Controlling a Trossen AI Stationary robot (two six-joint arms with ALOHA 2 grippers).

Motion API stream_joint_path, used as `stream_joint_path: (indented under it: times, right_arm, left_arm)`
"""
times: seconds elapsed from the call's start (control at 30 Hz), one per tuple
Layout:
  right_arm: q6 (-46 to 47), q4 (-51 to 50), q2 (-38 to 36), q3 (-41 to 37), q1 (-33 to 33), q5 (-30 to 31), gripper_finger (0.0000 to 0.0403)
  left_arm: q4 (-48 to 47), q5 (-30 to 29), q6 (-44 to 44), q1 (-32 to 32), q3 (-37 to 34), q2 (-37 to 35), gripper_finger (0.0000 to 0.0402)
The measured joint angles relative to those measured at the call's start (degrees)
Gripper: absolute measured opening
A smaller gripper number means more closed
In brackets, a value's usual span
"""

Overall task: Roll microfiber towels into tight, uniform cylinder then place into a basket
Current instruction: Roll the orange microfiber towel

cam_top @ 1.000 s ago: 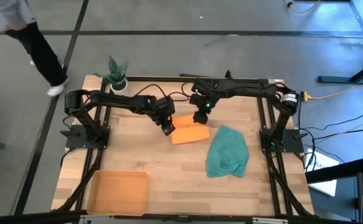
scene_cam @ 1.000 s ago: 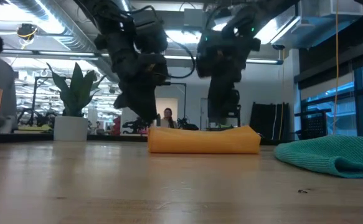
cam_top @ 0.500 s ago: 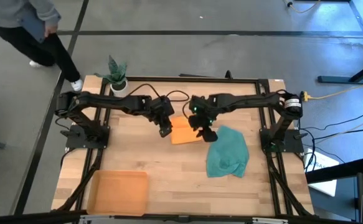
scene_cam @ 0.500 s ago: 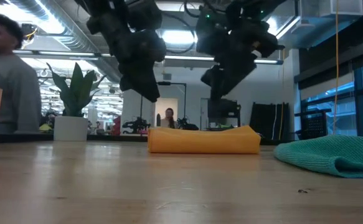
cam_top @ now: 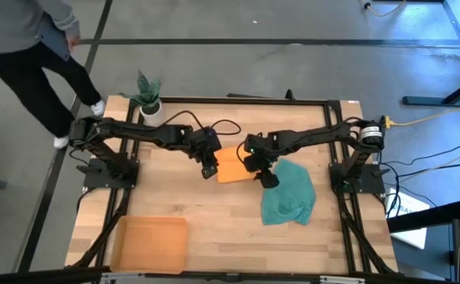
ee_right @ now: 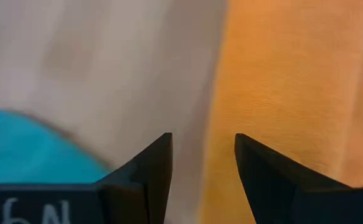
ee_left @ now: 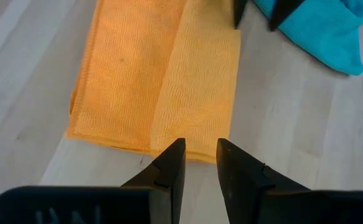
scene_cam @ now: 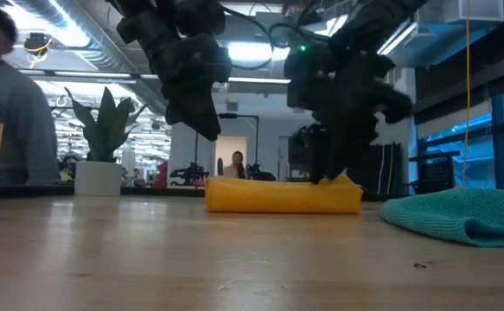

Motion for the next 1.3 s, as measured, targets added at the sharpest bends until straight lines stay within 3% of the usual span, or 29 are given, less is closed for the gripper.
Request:
stream_joint_path:
  times: [0.13,0.7,0.97,1.17,1.3]
  right_arm:
    - [1.0,4.6,0.0,-3.4,0.4,4.0,0.0173]
    - [4.3,9.3,0.0,-7.6,0.4,4.5,0.0173]
    - [3.3,9.6,0.0,-7.6,1.3,15.9,0.0173]
    - [3.2,9.6,0.3,-7.6,1.6,17.5,0.0168]
    - [3.2,9.7,1.1,-7.4,1.6,17.5,0.014]
  left_arm:
    - [0.0,0.0,0.0,0.0,0.0,0.0,0.0081]
    - [0.0,0.0,0.0,0.0,0.0,0.0,0.0081]
    - [0.0,0.0,0.0,0.0,0.0,0.0,0.0081]
    - [0.0,0.0,0.0,0.0,0.0,0.0,0.0081]
    - [0.0,0.0,0.0,0.0,0.0,0.0,0.0081]
